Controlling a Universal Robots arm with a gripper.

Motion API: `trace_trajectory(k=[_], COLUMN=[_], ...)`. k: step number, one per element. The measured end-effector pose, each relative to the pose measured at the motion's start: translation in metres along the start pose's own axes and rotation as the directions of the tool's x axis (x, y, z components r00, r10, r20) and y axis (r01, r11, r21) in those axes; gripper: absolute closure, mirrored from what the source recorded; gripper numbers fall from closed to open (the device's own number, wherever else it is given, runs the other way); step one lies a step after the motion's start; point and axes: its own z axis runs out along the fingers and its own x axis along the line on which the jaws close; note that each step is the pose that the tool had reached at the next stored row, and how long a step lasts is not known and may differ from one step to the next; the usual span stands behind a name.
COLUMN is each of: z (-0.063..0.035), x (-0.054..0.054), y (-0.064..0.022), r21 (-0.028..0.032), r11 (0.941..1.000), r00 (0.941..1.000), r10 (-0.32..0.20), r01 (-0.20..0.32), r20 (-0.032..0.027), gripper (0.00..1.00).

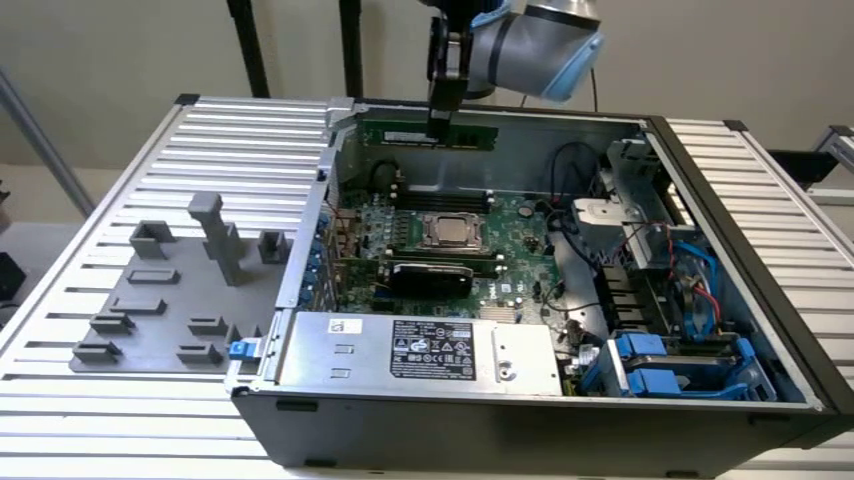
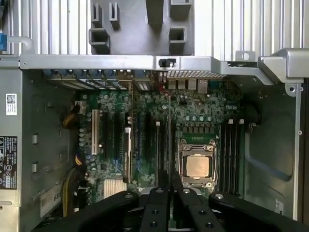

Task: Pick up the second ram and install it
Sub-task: 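Pick up the second ram and move it above second insertion slot, then insert the second ram into the second slot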

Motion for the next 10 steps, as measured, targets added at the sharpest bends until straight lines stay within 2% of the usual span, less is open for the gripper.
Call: trace_trajectory(k=[4, 10], z=[0.0066, 0.0165], x=[-0.007, -0.011], y=[-0.0103, -0.0283], r21=[-0.0001, -0.0005], r11=[1.0000, 1.0000], r00=[1.0000, 1.0000], r10=[0.000, 0.003], r01=[0.000, -0.003], r20=[0.0005, 0.0006], gripper=[1.00, 1.00])
